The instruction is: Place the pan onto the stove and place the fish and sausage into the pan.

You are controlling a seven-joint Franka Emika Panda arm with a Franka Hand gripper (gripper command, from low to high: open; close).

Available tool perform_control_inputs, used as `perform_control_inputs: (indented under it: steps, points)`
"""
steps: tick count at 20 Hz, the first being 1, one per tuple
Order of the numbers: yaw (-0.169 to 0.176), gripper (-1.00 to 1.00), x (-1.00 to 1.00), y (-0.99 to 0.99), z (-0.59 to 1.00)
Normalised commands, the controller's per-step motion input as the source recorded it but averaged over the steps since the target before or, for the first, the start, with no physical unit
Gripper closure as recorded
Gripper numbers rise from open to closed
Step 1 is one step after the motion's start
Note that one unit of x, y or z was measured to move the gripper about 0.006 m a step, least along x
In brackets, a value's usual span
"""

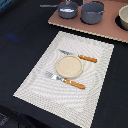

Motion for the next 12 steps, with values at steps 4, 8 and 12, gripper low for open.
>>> perform_control_inputs:
  steps: [4, 8, 12]
  points:
    - [0.001, -1.0, 0.0, 0.28, -0.1]
    - [0.007, -1.0, 0.0, 0.34, 0.04]
    - [0.02, -1.0, -0.08, 0.31, 0.41]
